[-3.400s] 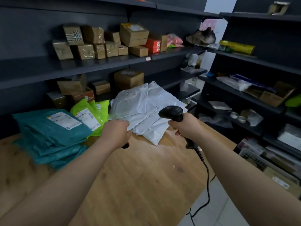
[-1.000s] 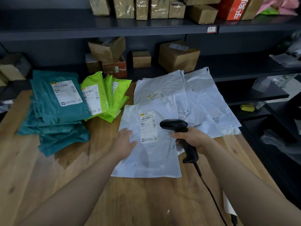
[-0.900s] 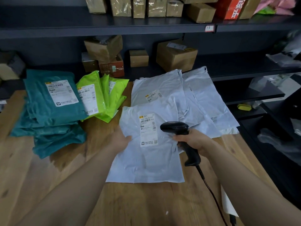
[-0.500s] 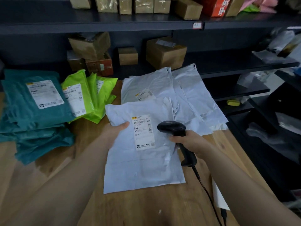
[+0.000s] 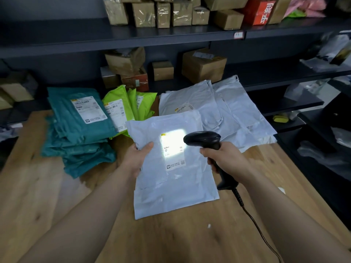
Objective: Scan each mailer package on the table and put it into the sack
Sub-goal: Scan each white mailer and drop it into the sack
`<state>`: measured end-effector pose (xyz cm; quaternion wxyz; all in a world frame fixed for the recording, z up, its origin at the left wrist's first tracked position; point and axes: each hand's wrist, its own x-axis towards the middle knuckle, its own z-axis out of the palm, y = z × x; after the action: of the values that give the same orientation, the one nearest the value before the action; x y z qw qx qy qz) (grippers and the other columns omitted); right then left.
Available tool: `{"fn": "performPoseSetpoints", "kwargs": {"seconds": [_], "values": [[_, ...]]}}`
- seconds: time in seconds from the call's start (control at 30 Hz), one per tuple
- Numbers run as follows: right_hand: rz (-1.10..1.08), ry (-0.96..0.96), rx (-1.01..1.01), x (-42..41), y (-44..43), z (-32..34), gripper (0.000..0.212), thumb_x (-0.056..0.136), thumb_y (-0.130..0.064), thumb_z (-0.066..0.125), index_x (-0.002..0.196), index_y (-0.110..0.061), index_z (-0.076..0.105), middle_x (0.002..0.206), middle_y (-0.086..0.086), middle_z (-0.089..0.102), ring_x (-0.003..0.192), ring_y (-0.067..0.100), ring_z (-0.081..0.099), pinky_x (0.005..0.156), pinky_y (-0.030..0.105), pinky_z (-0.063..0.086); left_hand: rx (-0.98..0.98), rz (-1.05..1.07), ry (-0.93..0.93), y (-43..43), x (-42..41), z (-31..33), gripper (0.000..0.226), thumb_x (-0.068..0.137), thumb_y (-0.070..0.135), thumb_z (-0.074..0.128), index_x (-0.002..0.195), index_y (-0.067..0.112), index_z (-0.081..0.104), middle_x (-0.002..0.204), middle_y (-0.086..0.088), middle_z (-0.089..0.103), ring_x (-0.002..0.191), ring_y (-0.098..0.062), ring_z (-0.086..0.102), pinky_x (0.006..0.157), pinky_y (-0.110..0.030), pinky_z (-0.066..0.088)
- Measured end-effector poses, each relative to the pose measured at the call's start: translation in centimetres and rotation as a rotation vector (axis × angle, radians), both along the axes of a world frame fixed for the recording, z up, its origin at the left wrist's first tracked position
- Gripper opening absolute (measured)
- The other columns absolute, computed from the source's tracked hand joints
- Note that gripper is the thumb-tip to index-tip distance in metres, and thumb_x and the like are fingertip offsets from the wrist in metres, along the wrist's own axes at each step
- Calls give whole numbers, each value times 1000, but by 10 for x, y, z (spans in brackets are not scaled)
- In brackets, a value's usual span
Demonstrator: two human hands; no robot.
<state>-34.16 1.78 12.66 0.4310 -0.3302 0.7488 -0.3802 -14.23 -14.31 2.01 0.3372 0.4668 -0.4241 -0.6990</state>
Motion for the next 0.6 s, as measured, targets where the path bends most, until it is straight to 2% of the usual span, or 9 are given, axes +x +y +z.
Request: {"fn": "performPoseSetpoints", "kwargs": {"seconds": [0.13, 0.27, 0.47, 0.6], "values": [[-20, -15, 7, 16, 3, 4, 19, 90, -21, 65, 78, -8, 61, 63, 5, 58, 47, 15, 51, 50, 27, 44, 29, -12, 19, 1, 13, -2, 32, 92, 16, 63, 121, 2, 61, 109, -10, 69, 89, -24, 68, 81, -37, 57], [-37, 25, 32, 26, 5, 6, 19, 88, -22, 65, 77, -8, 61, 61, 4, 58, 49, 16, 53, 53, 29, 46, 19, -13, 42, 3, 19, -3, 13, 92, 13, 62, 104, 9, 65, 90, -1, 74, 73, -14, 72, 66, -29, 60], [-62, 49, 47, 36, 4, 10, 20, 89, -23, 65, 77, -7, 61, 62, 4, 58, 49, 16, 54, 52, 28, 46, 33, -30, 58, 1, 21, -3, 7, 92, 13, 63, 98, 12, 66, 87, 1, 74, 72, -13, 71, 69, -30, 60], [-83, 57, 52, 40, 5, 13, 20, 89, -22, 65, 77, -7, 61, 62, 4, 58, 48, 15, 53, 53, 29, 46, 38, -46, 48, -2, 23, -4, 8, 92, 14, 63, 99, 12, 66, 94, -2, 73, 75, -14, 71, 73, -32, 59]]}}
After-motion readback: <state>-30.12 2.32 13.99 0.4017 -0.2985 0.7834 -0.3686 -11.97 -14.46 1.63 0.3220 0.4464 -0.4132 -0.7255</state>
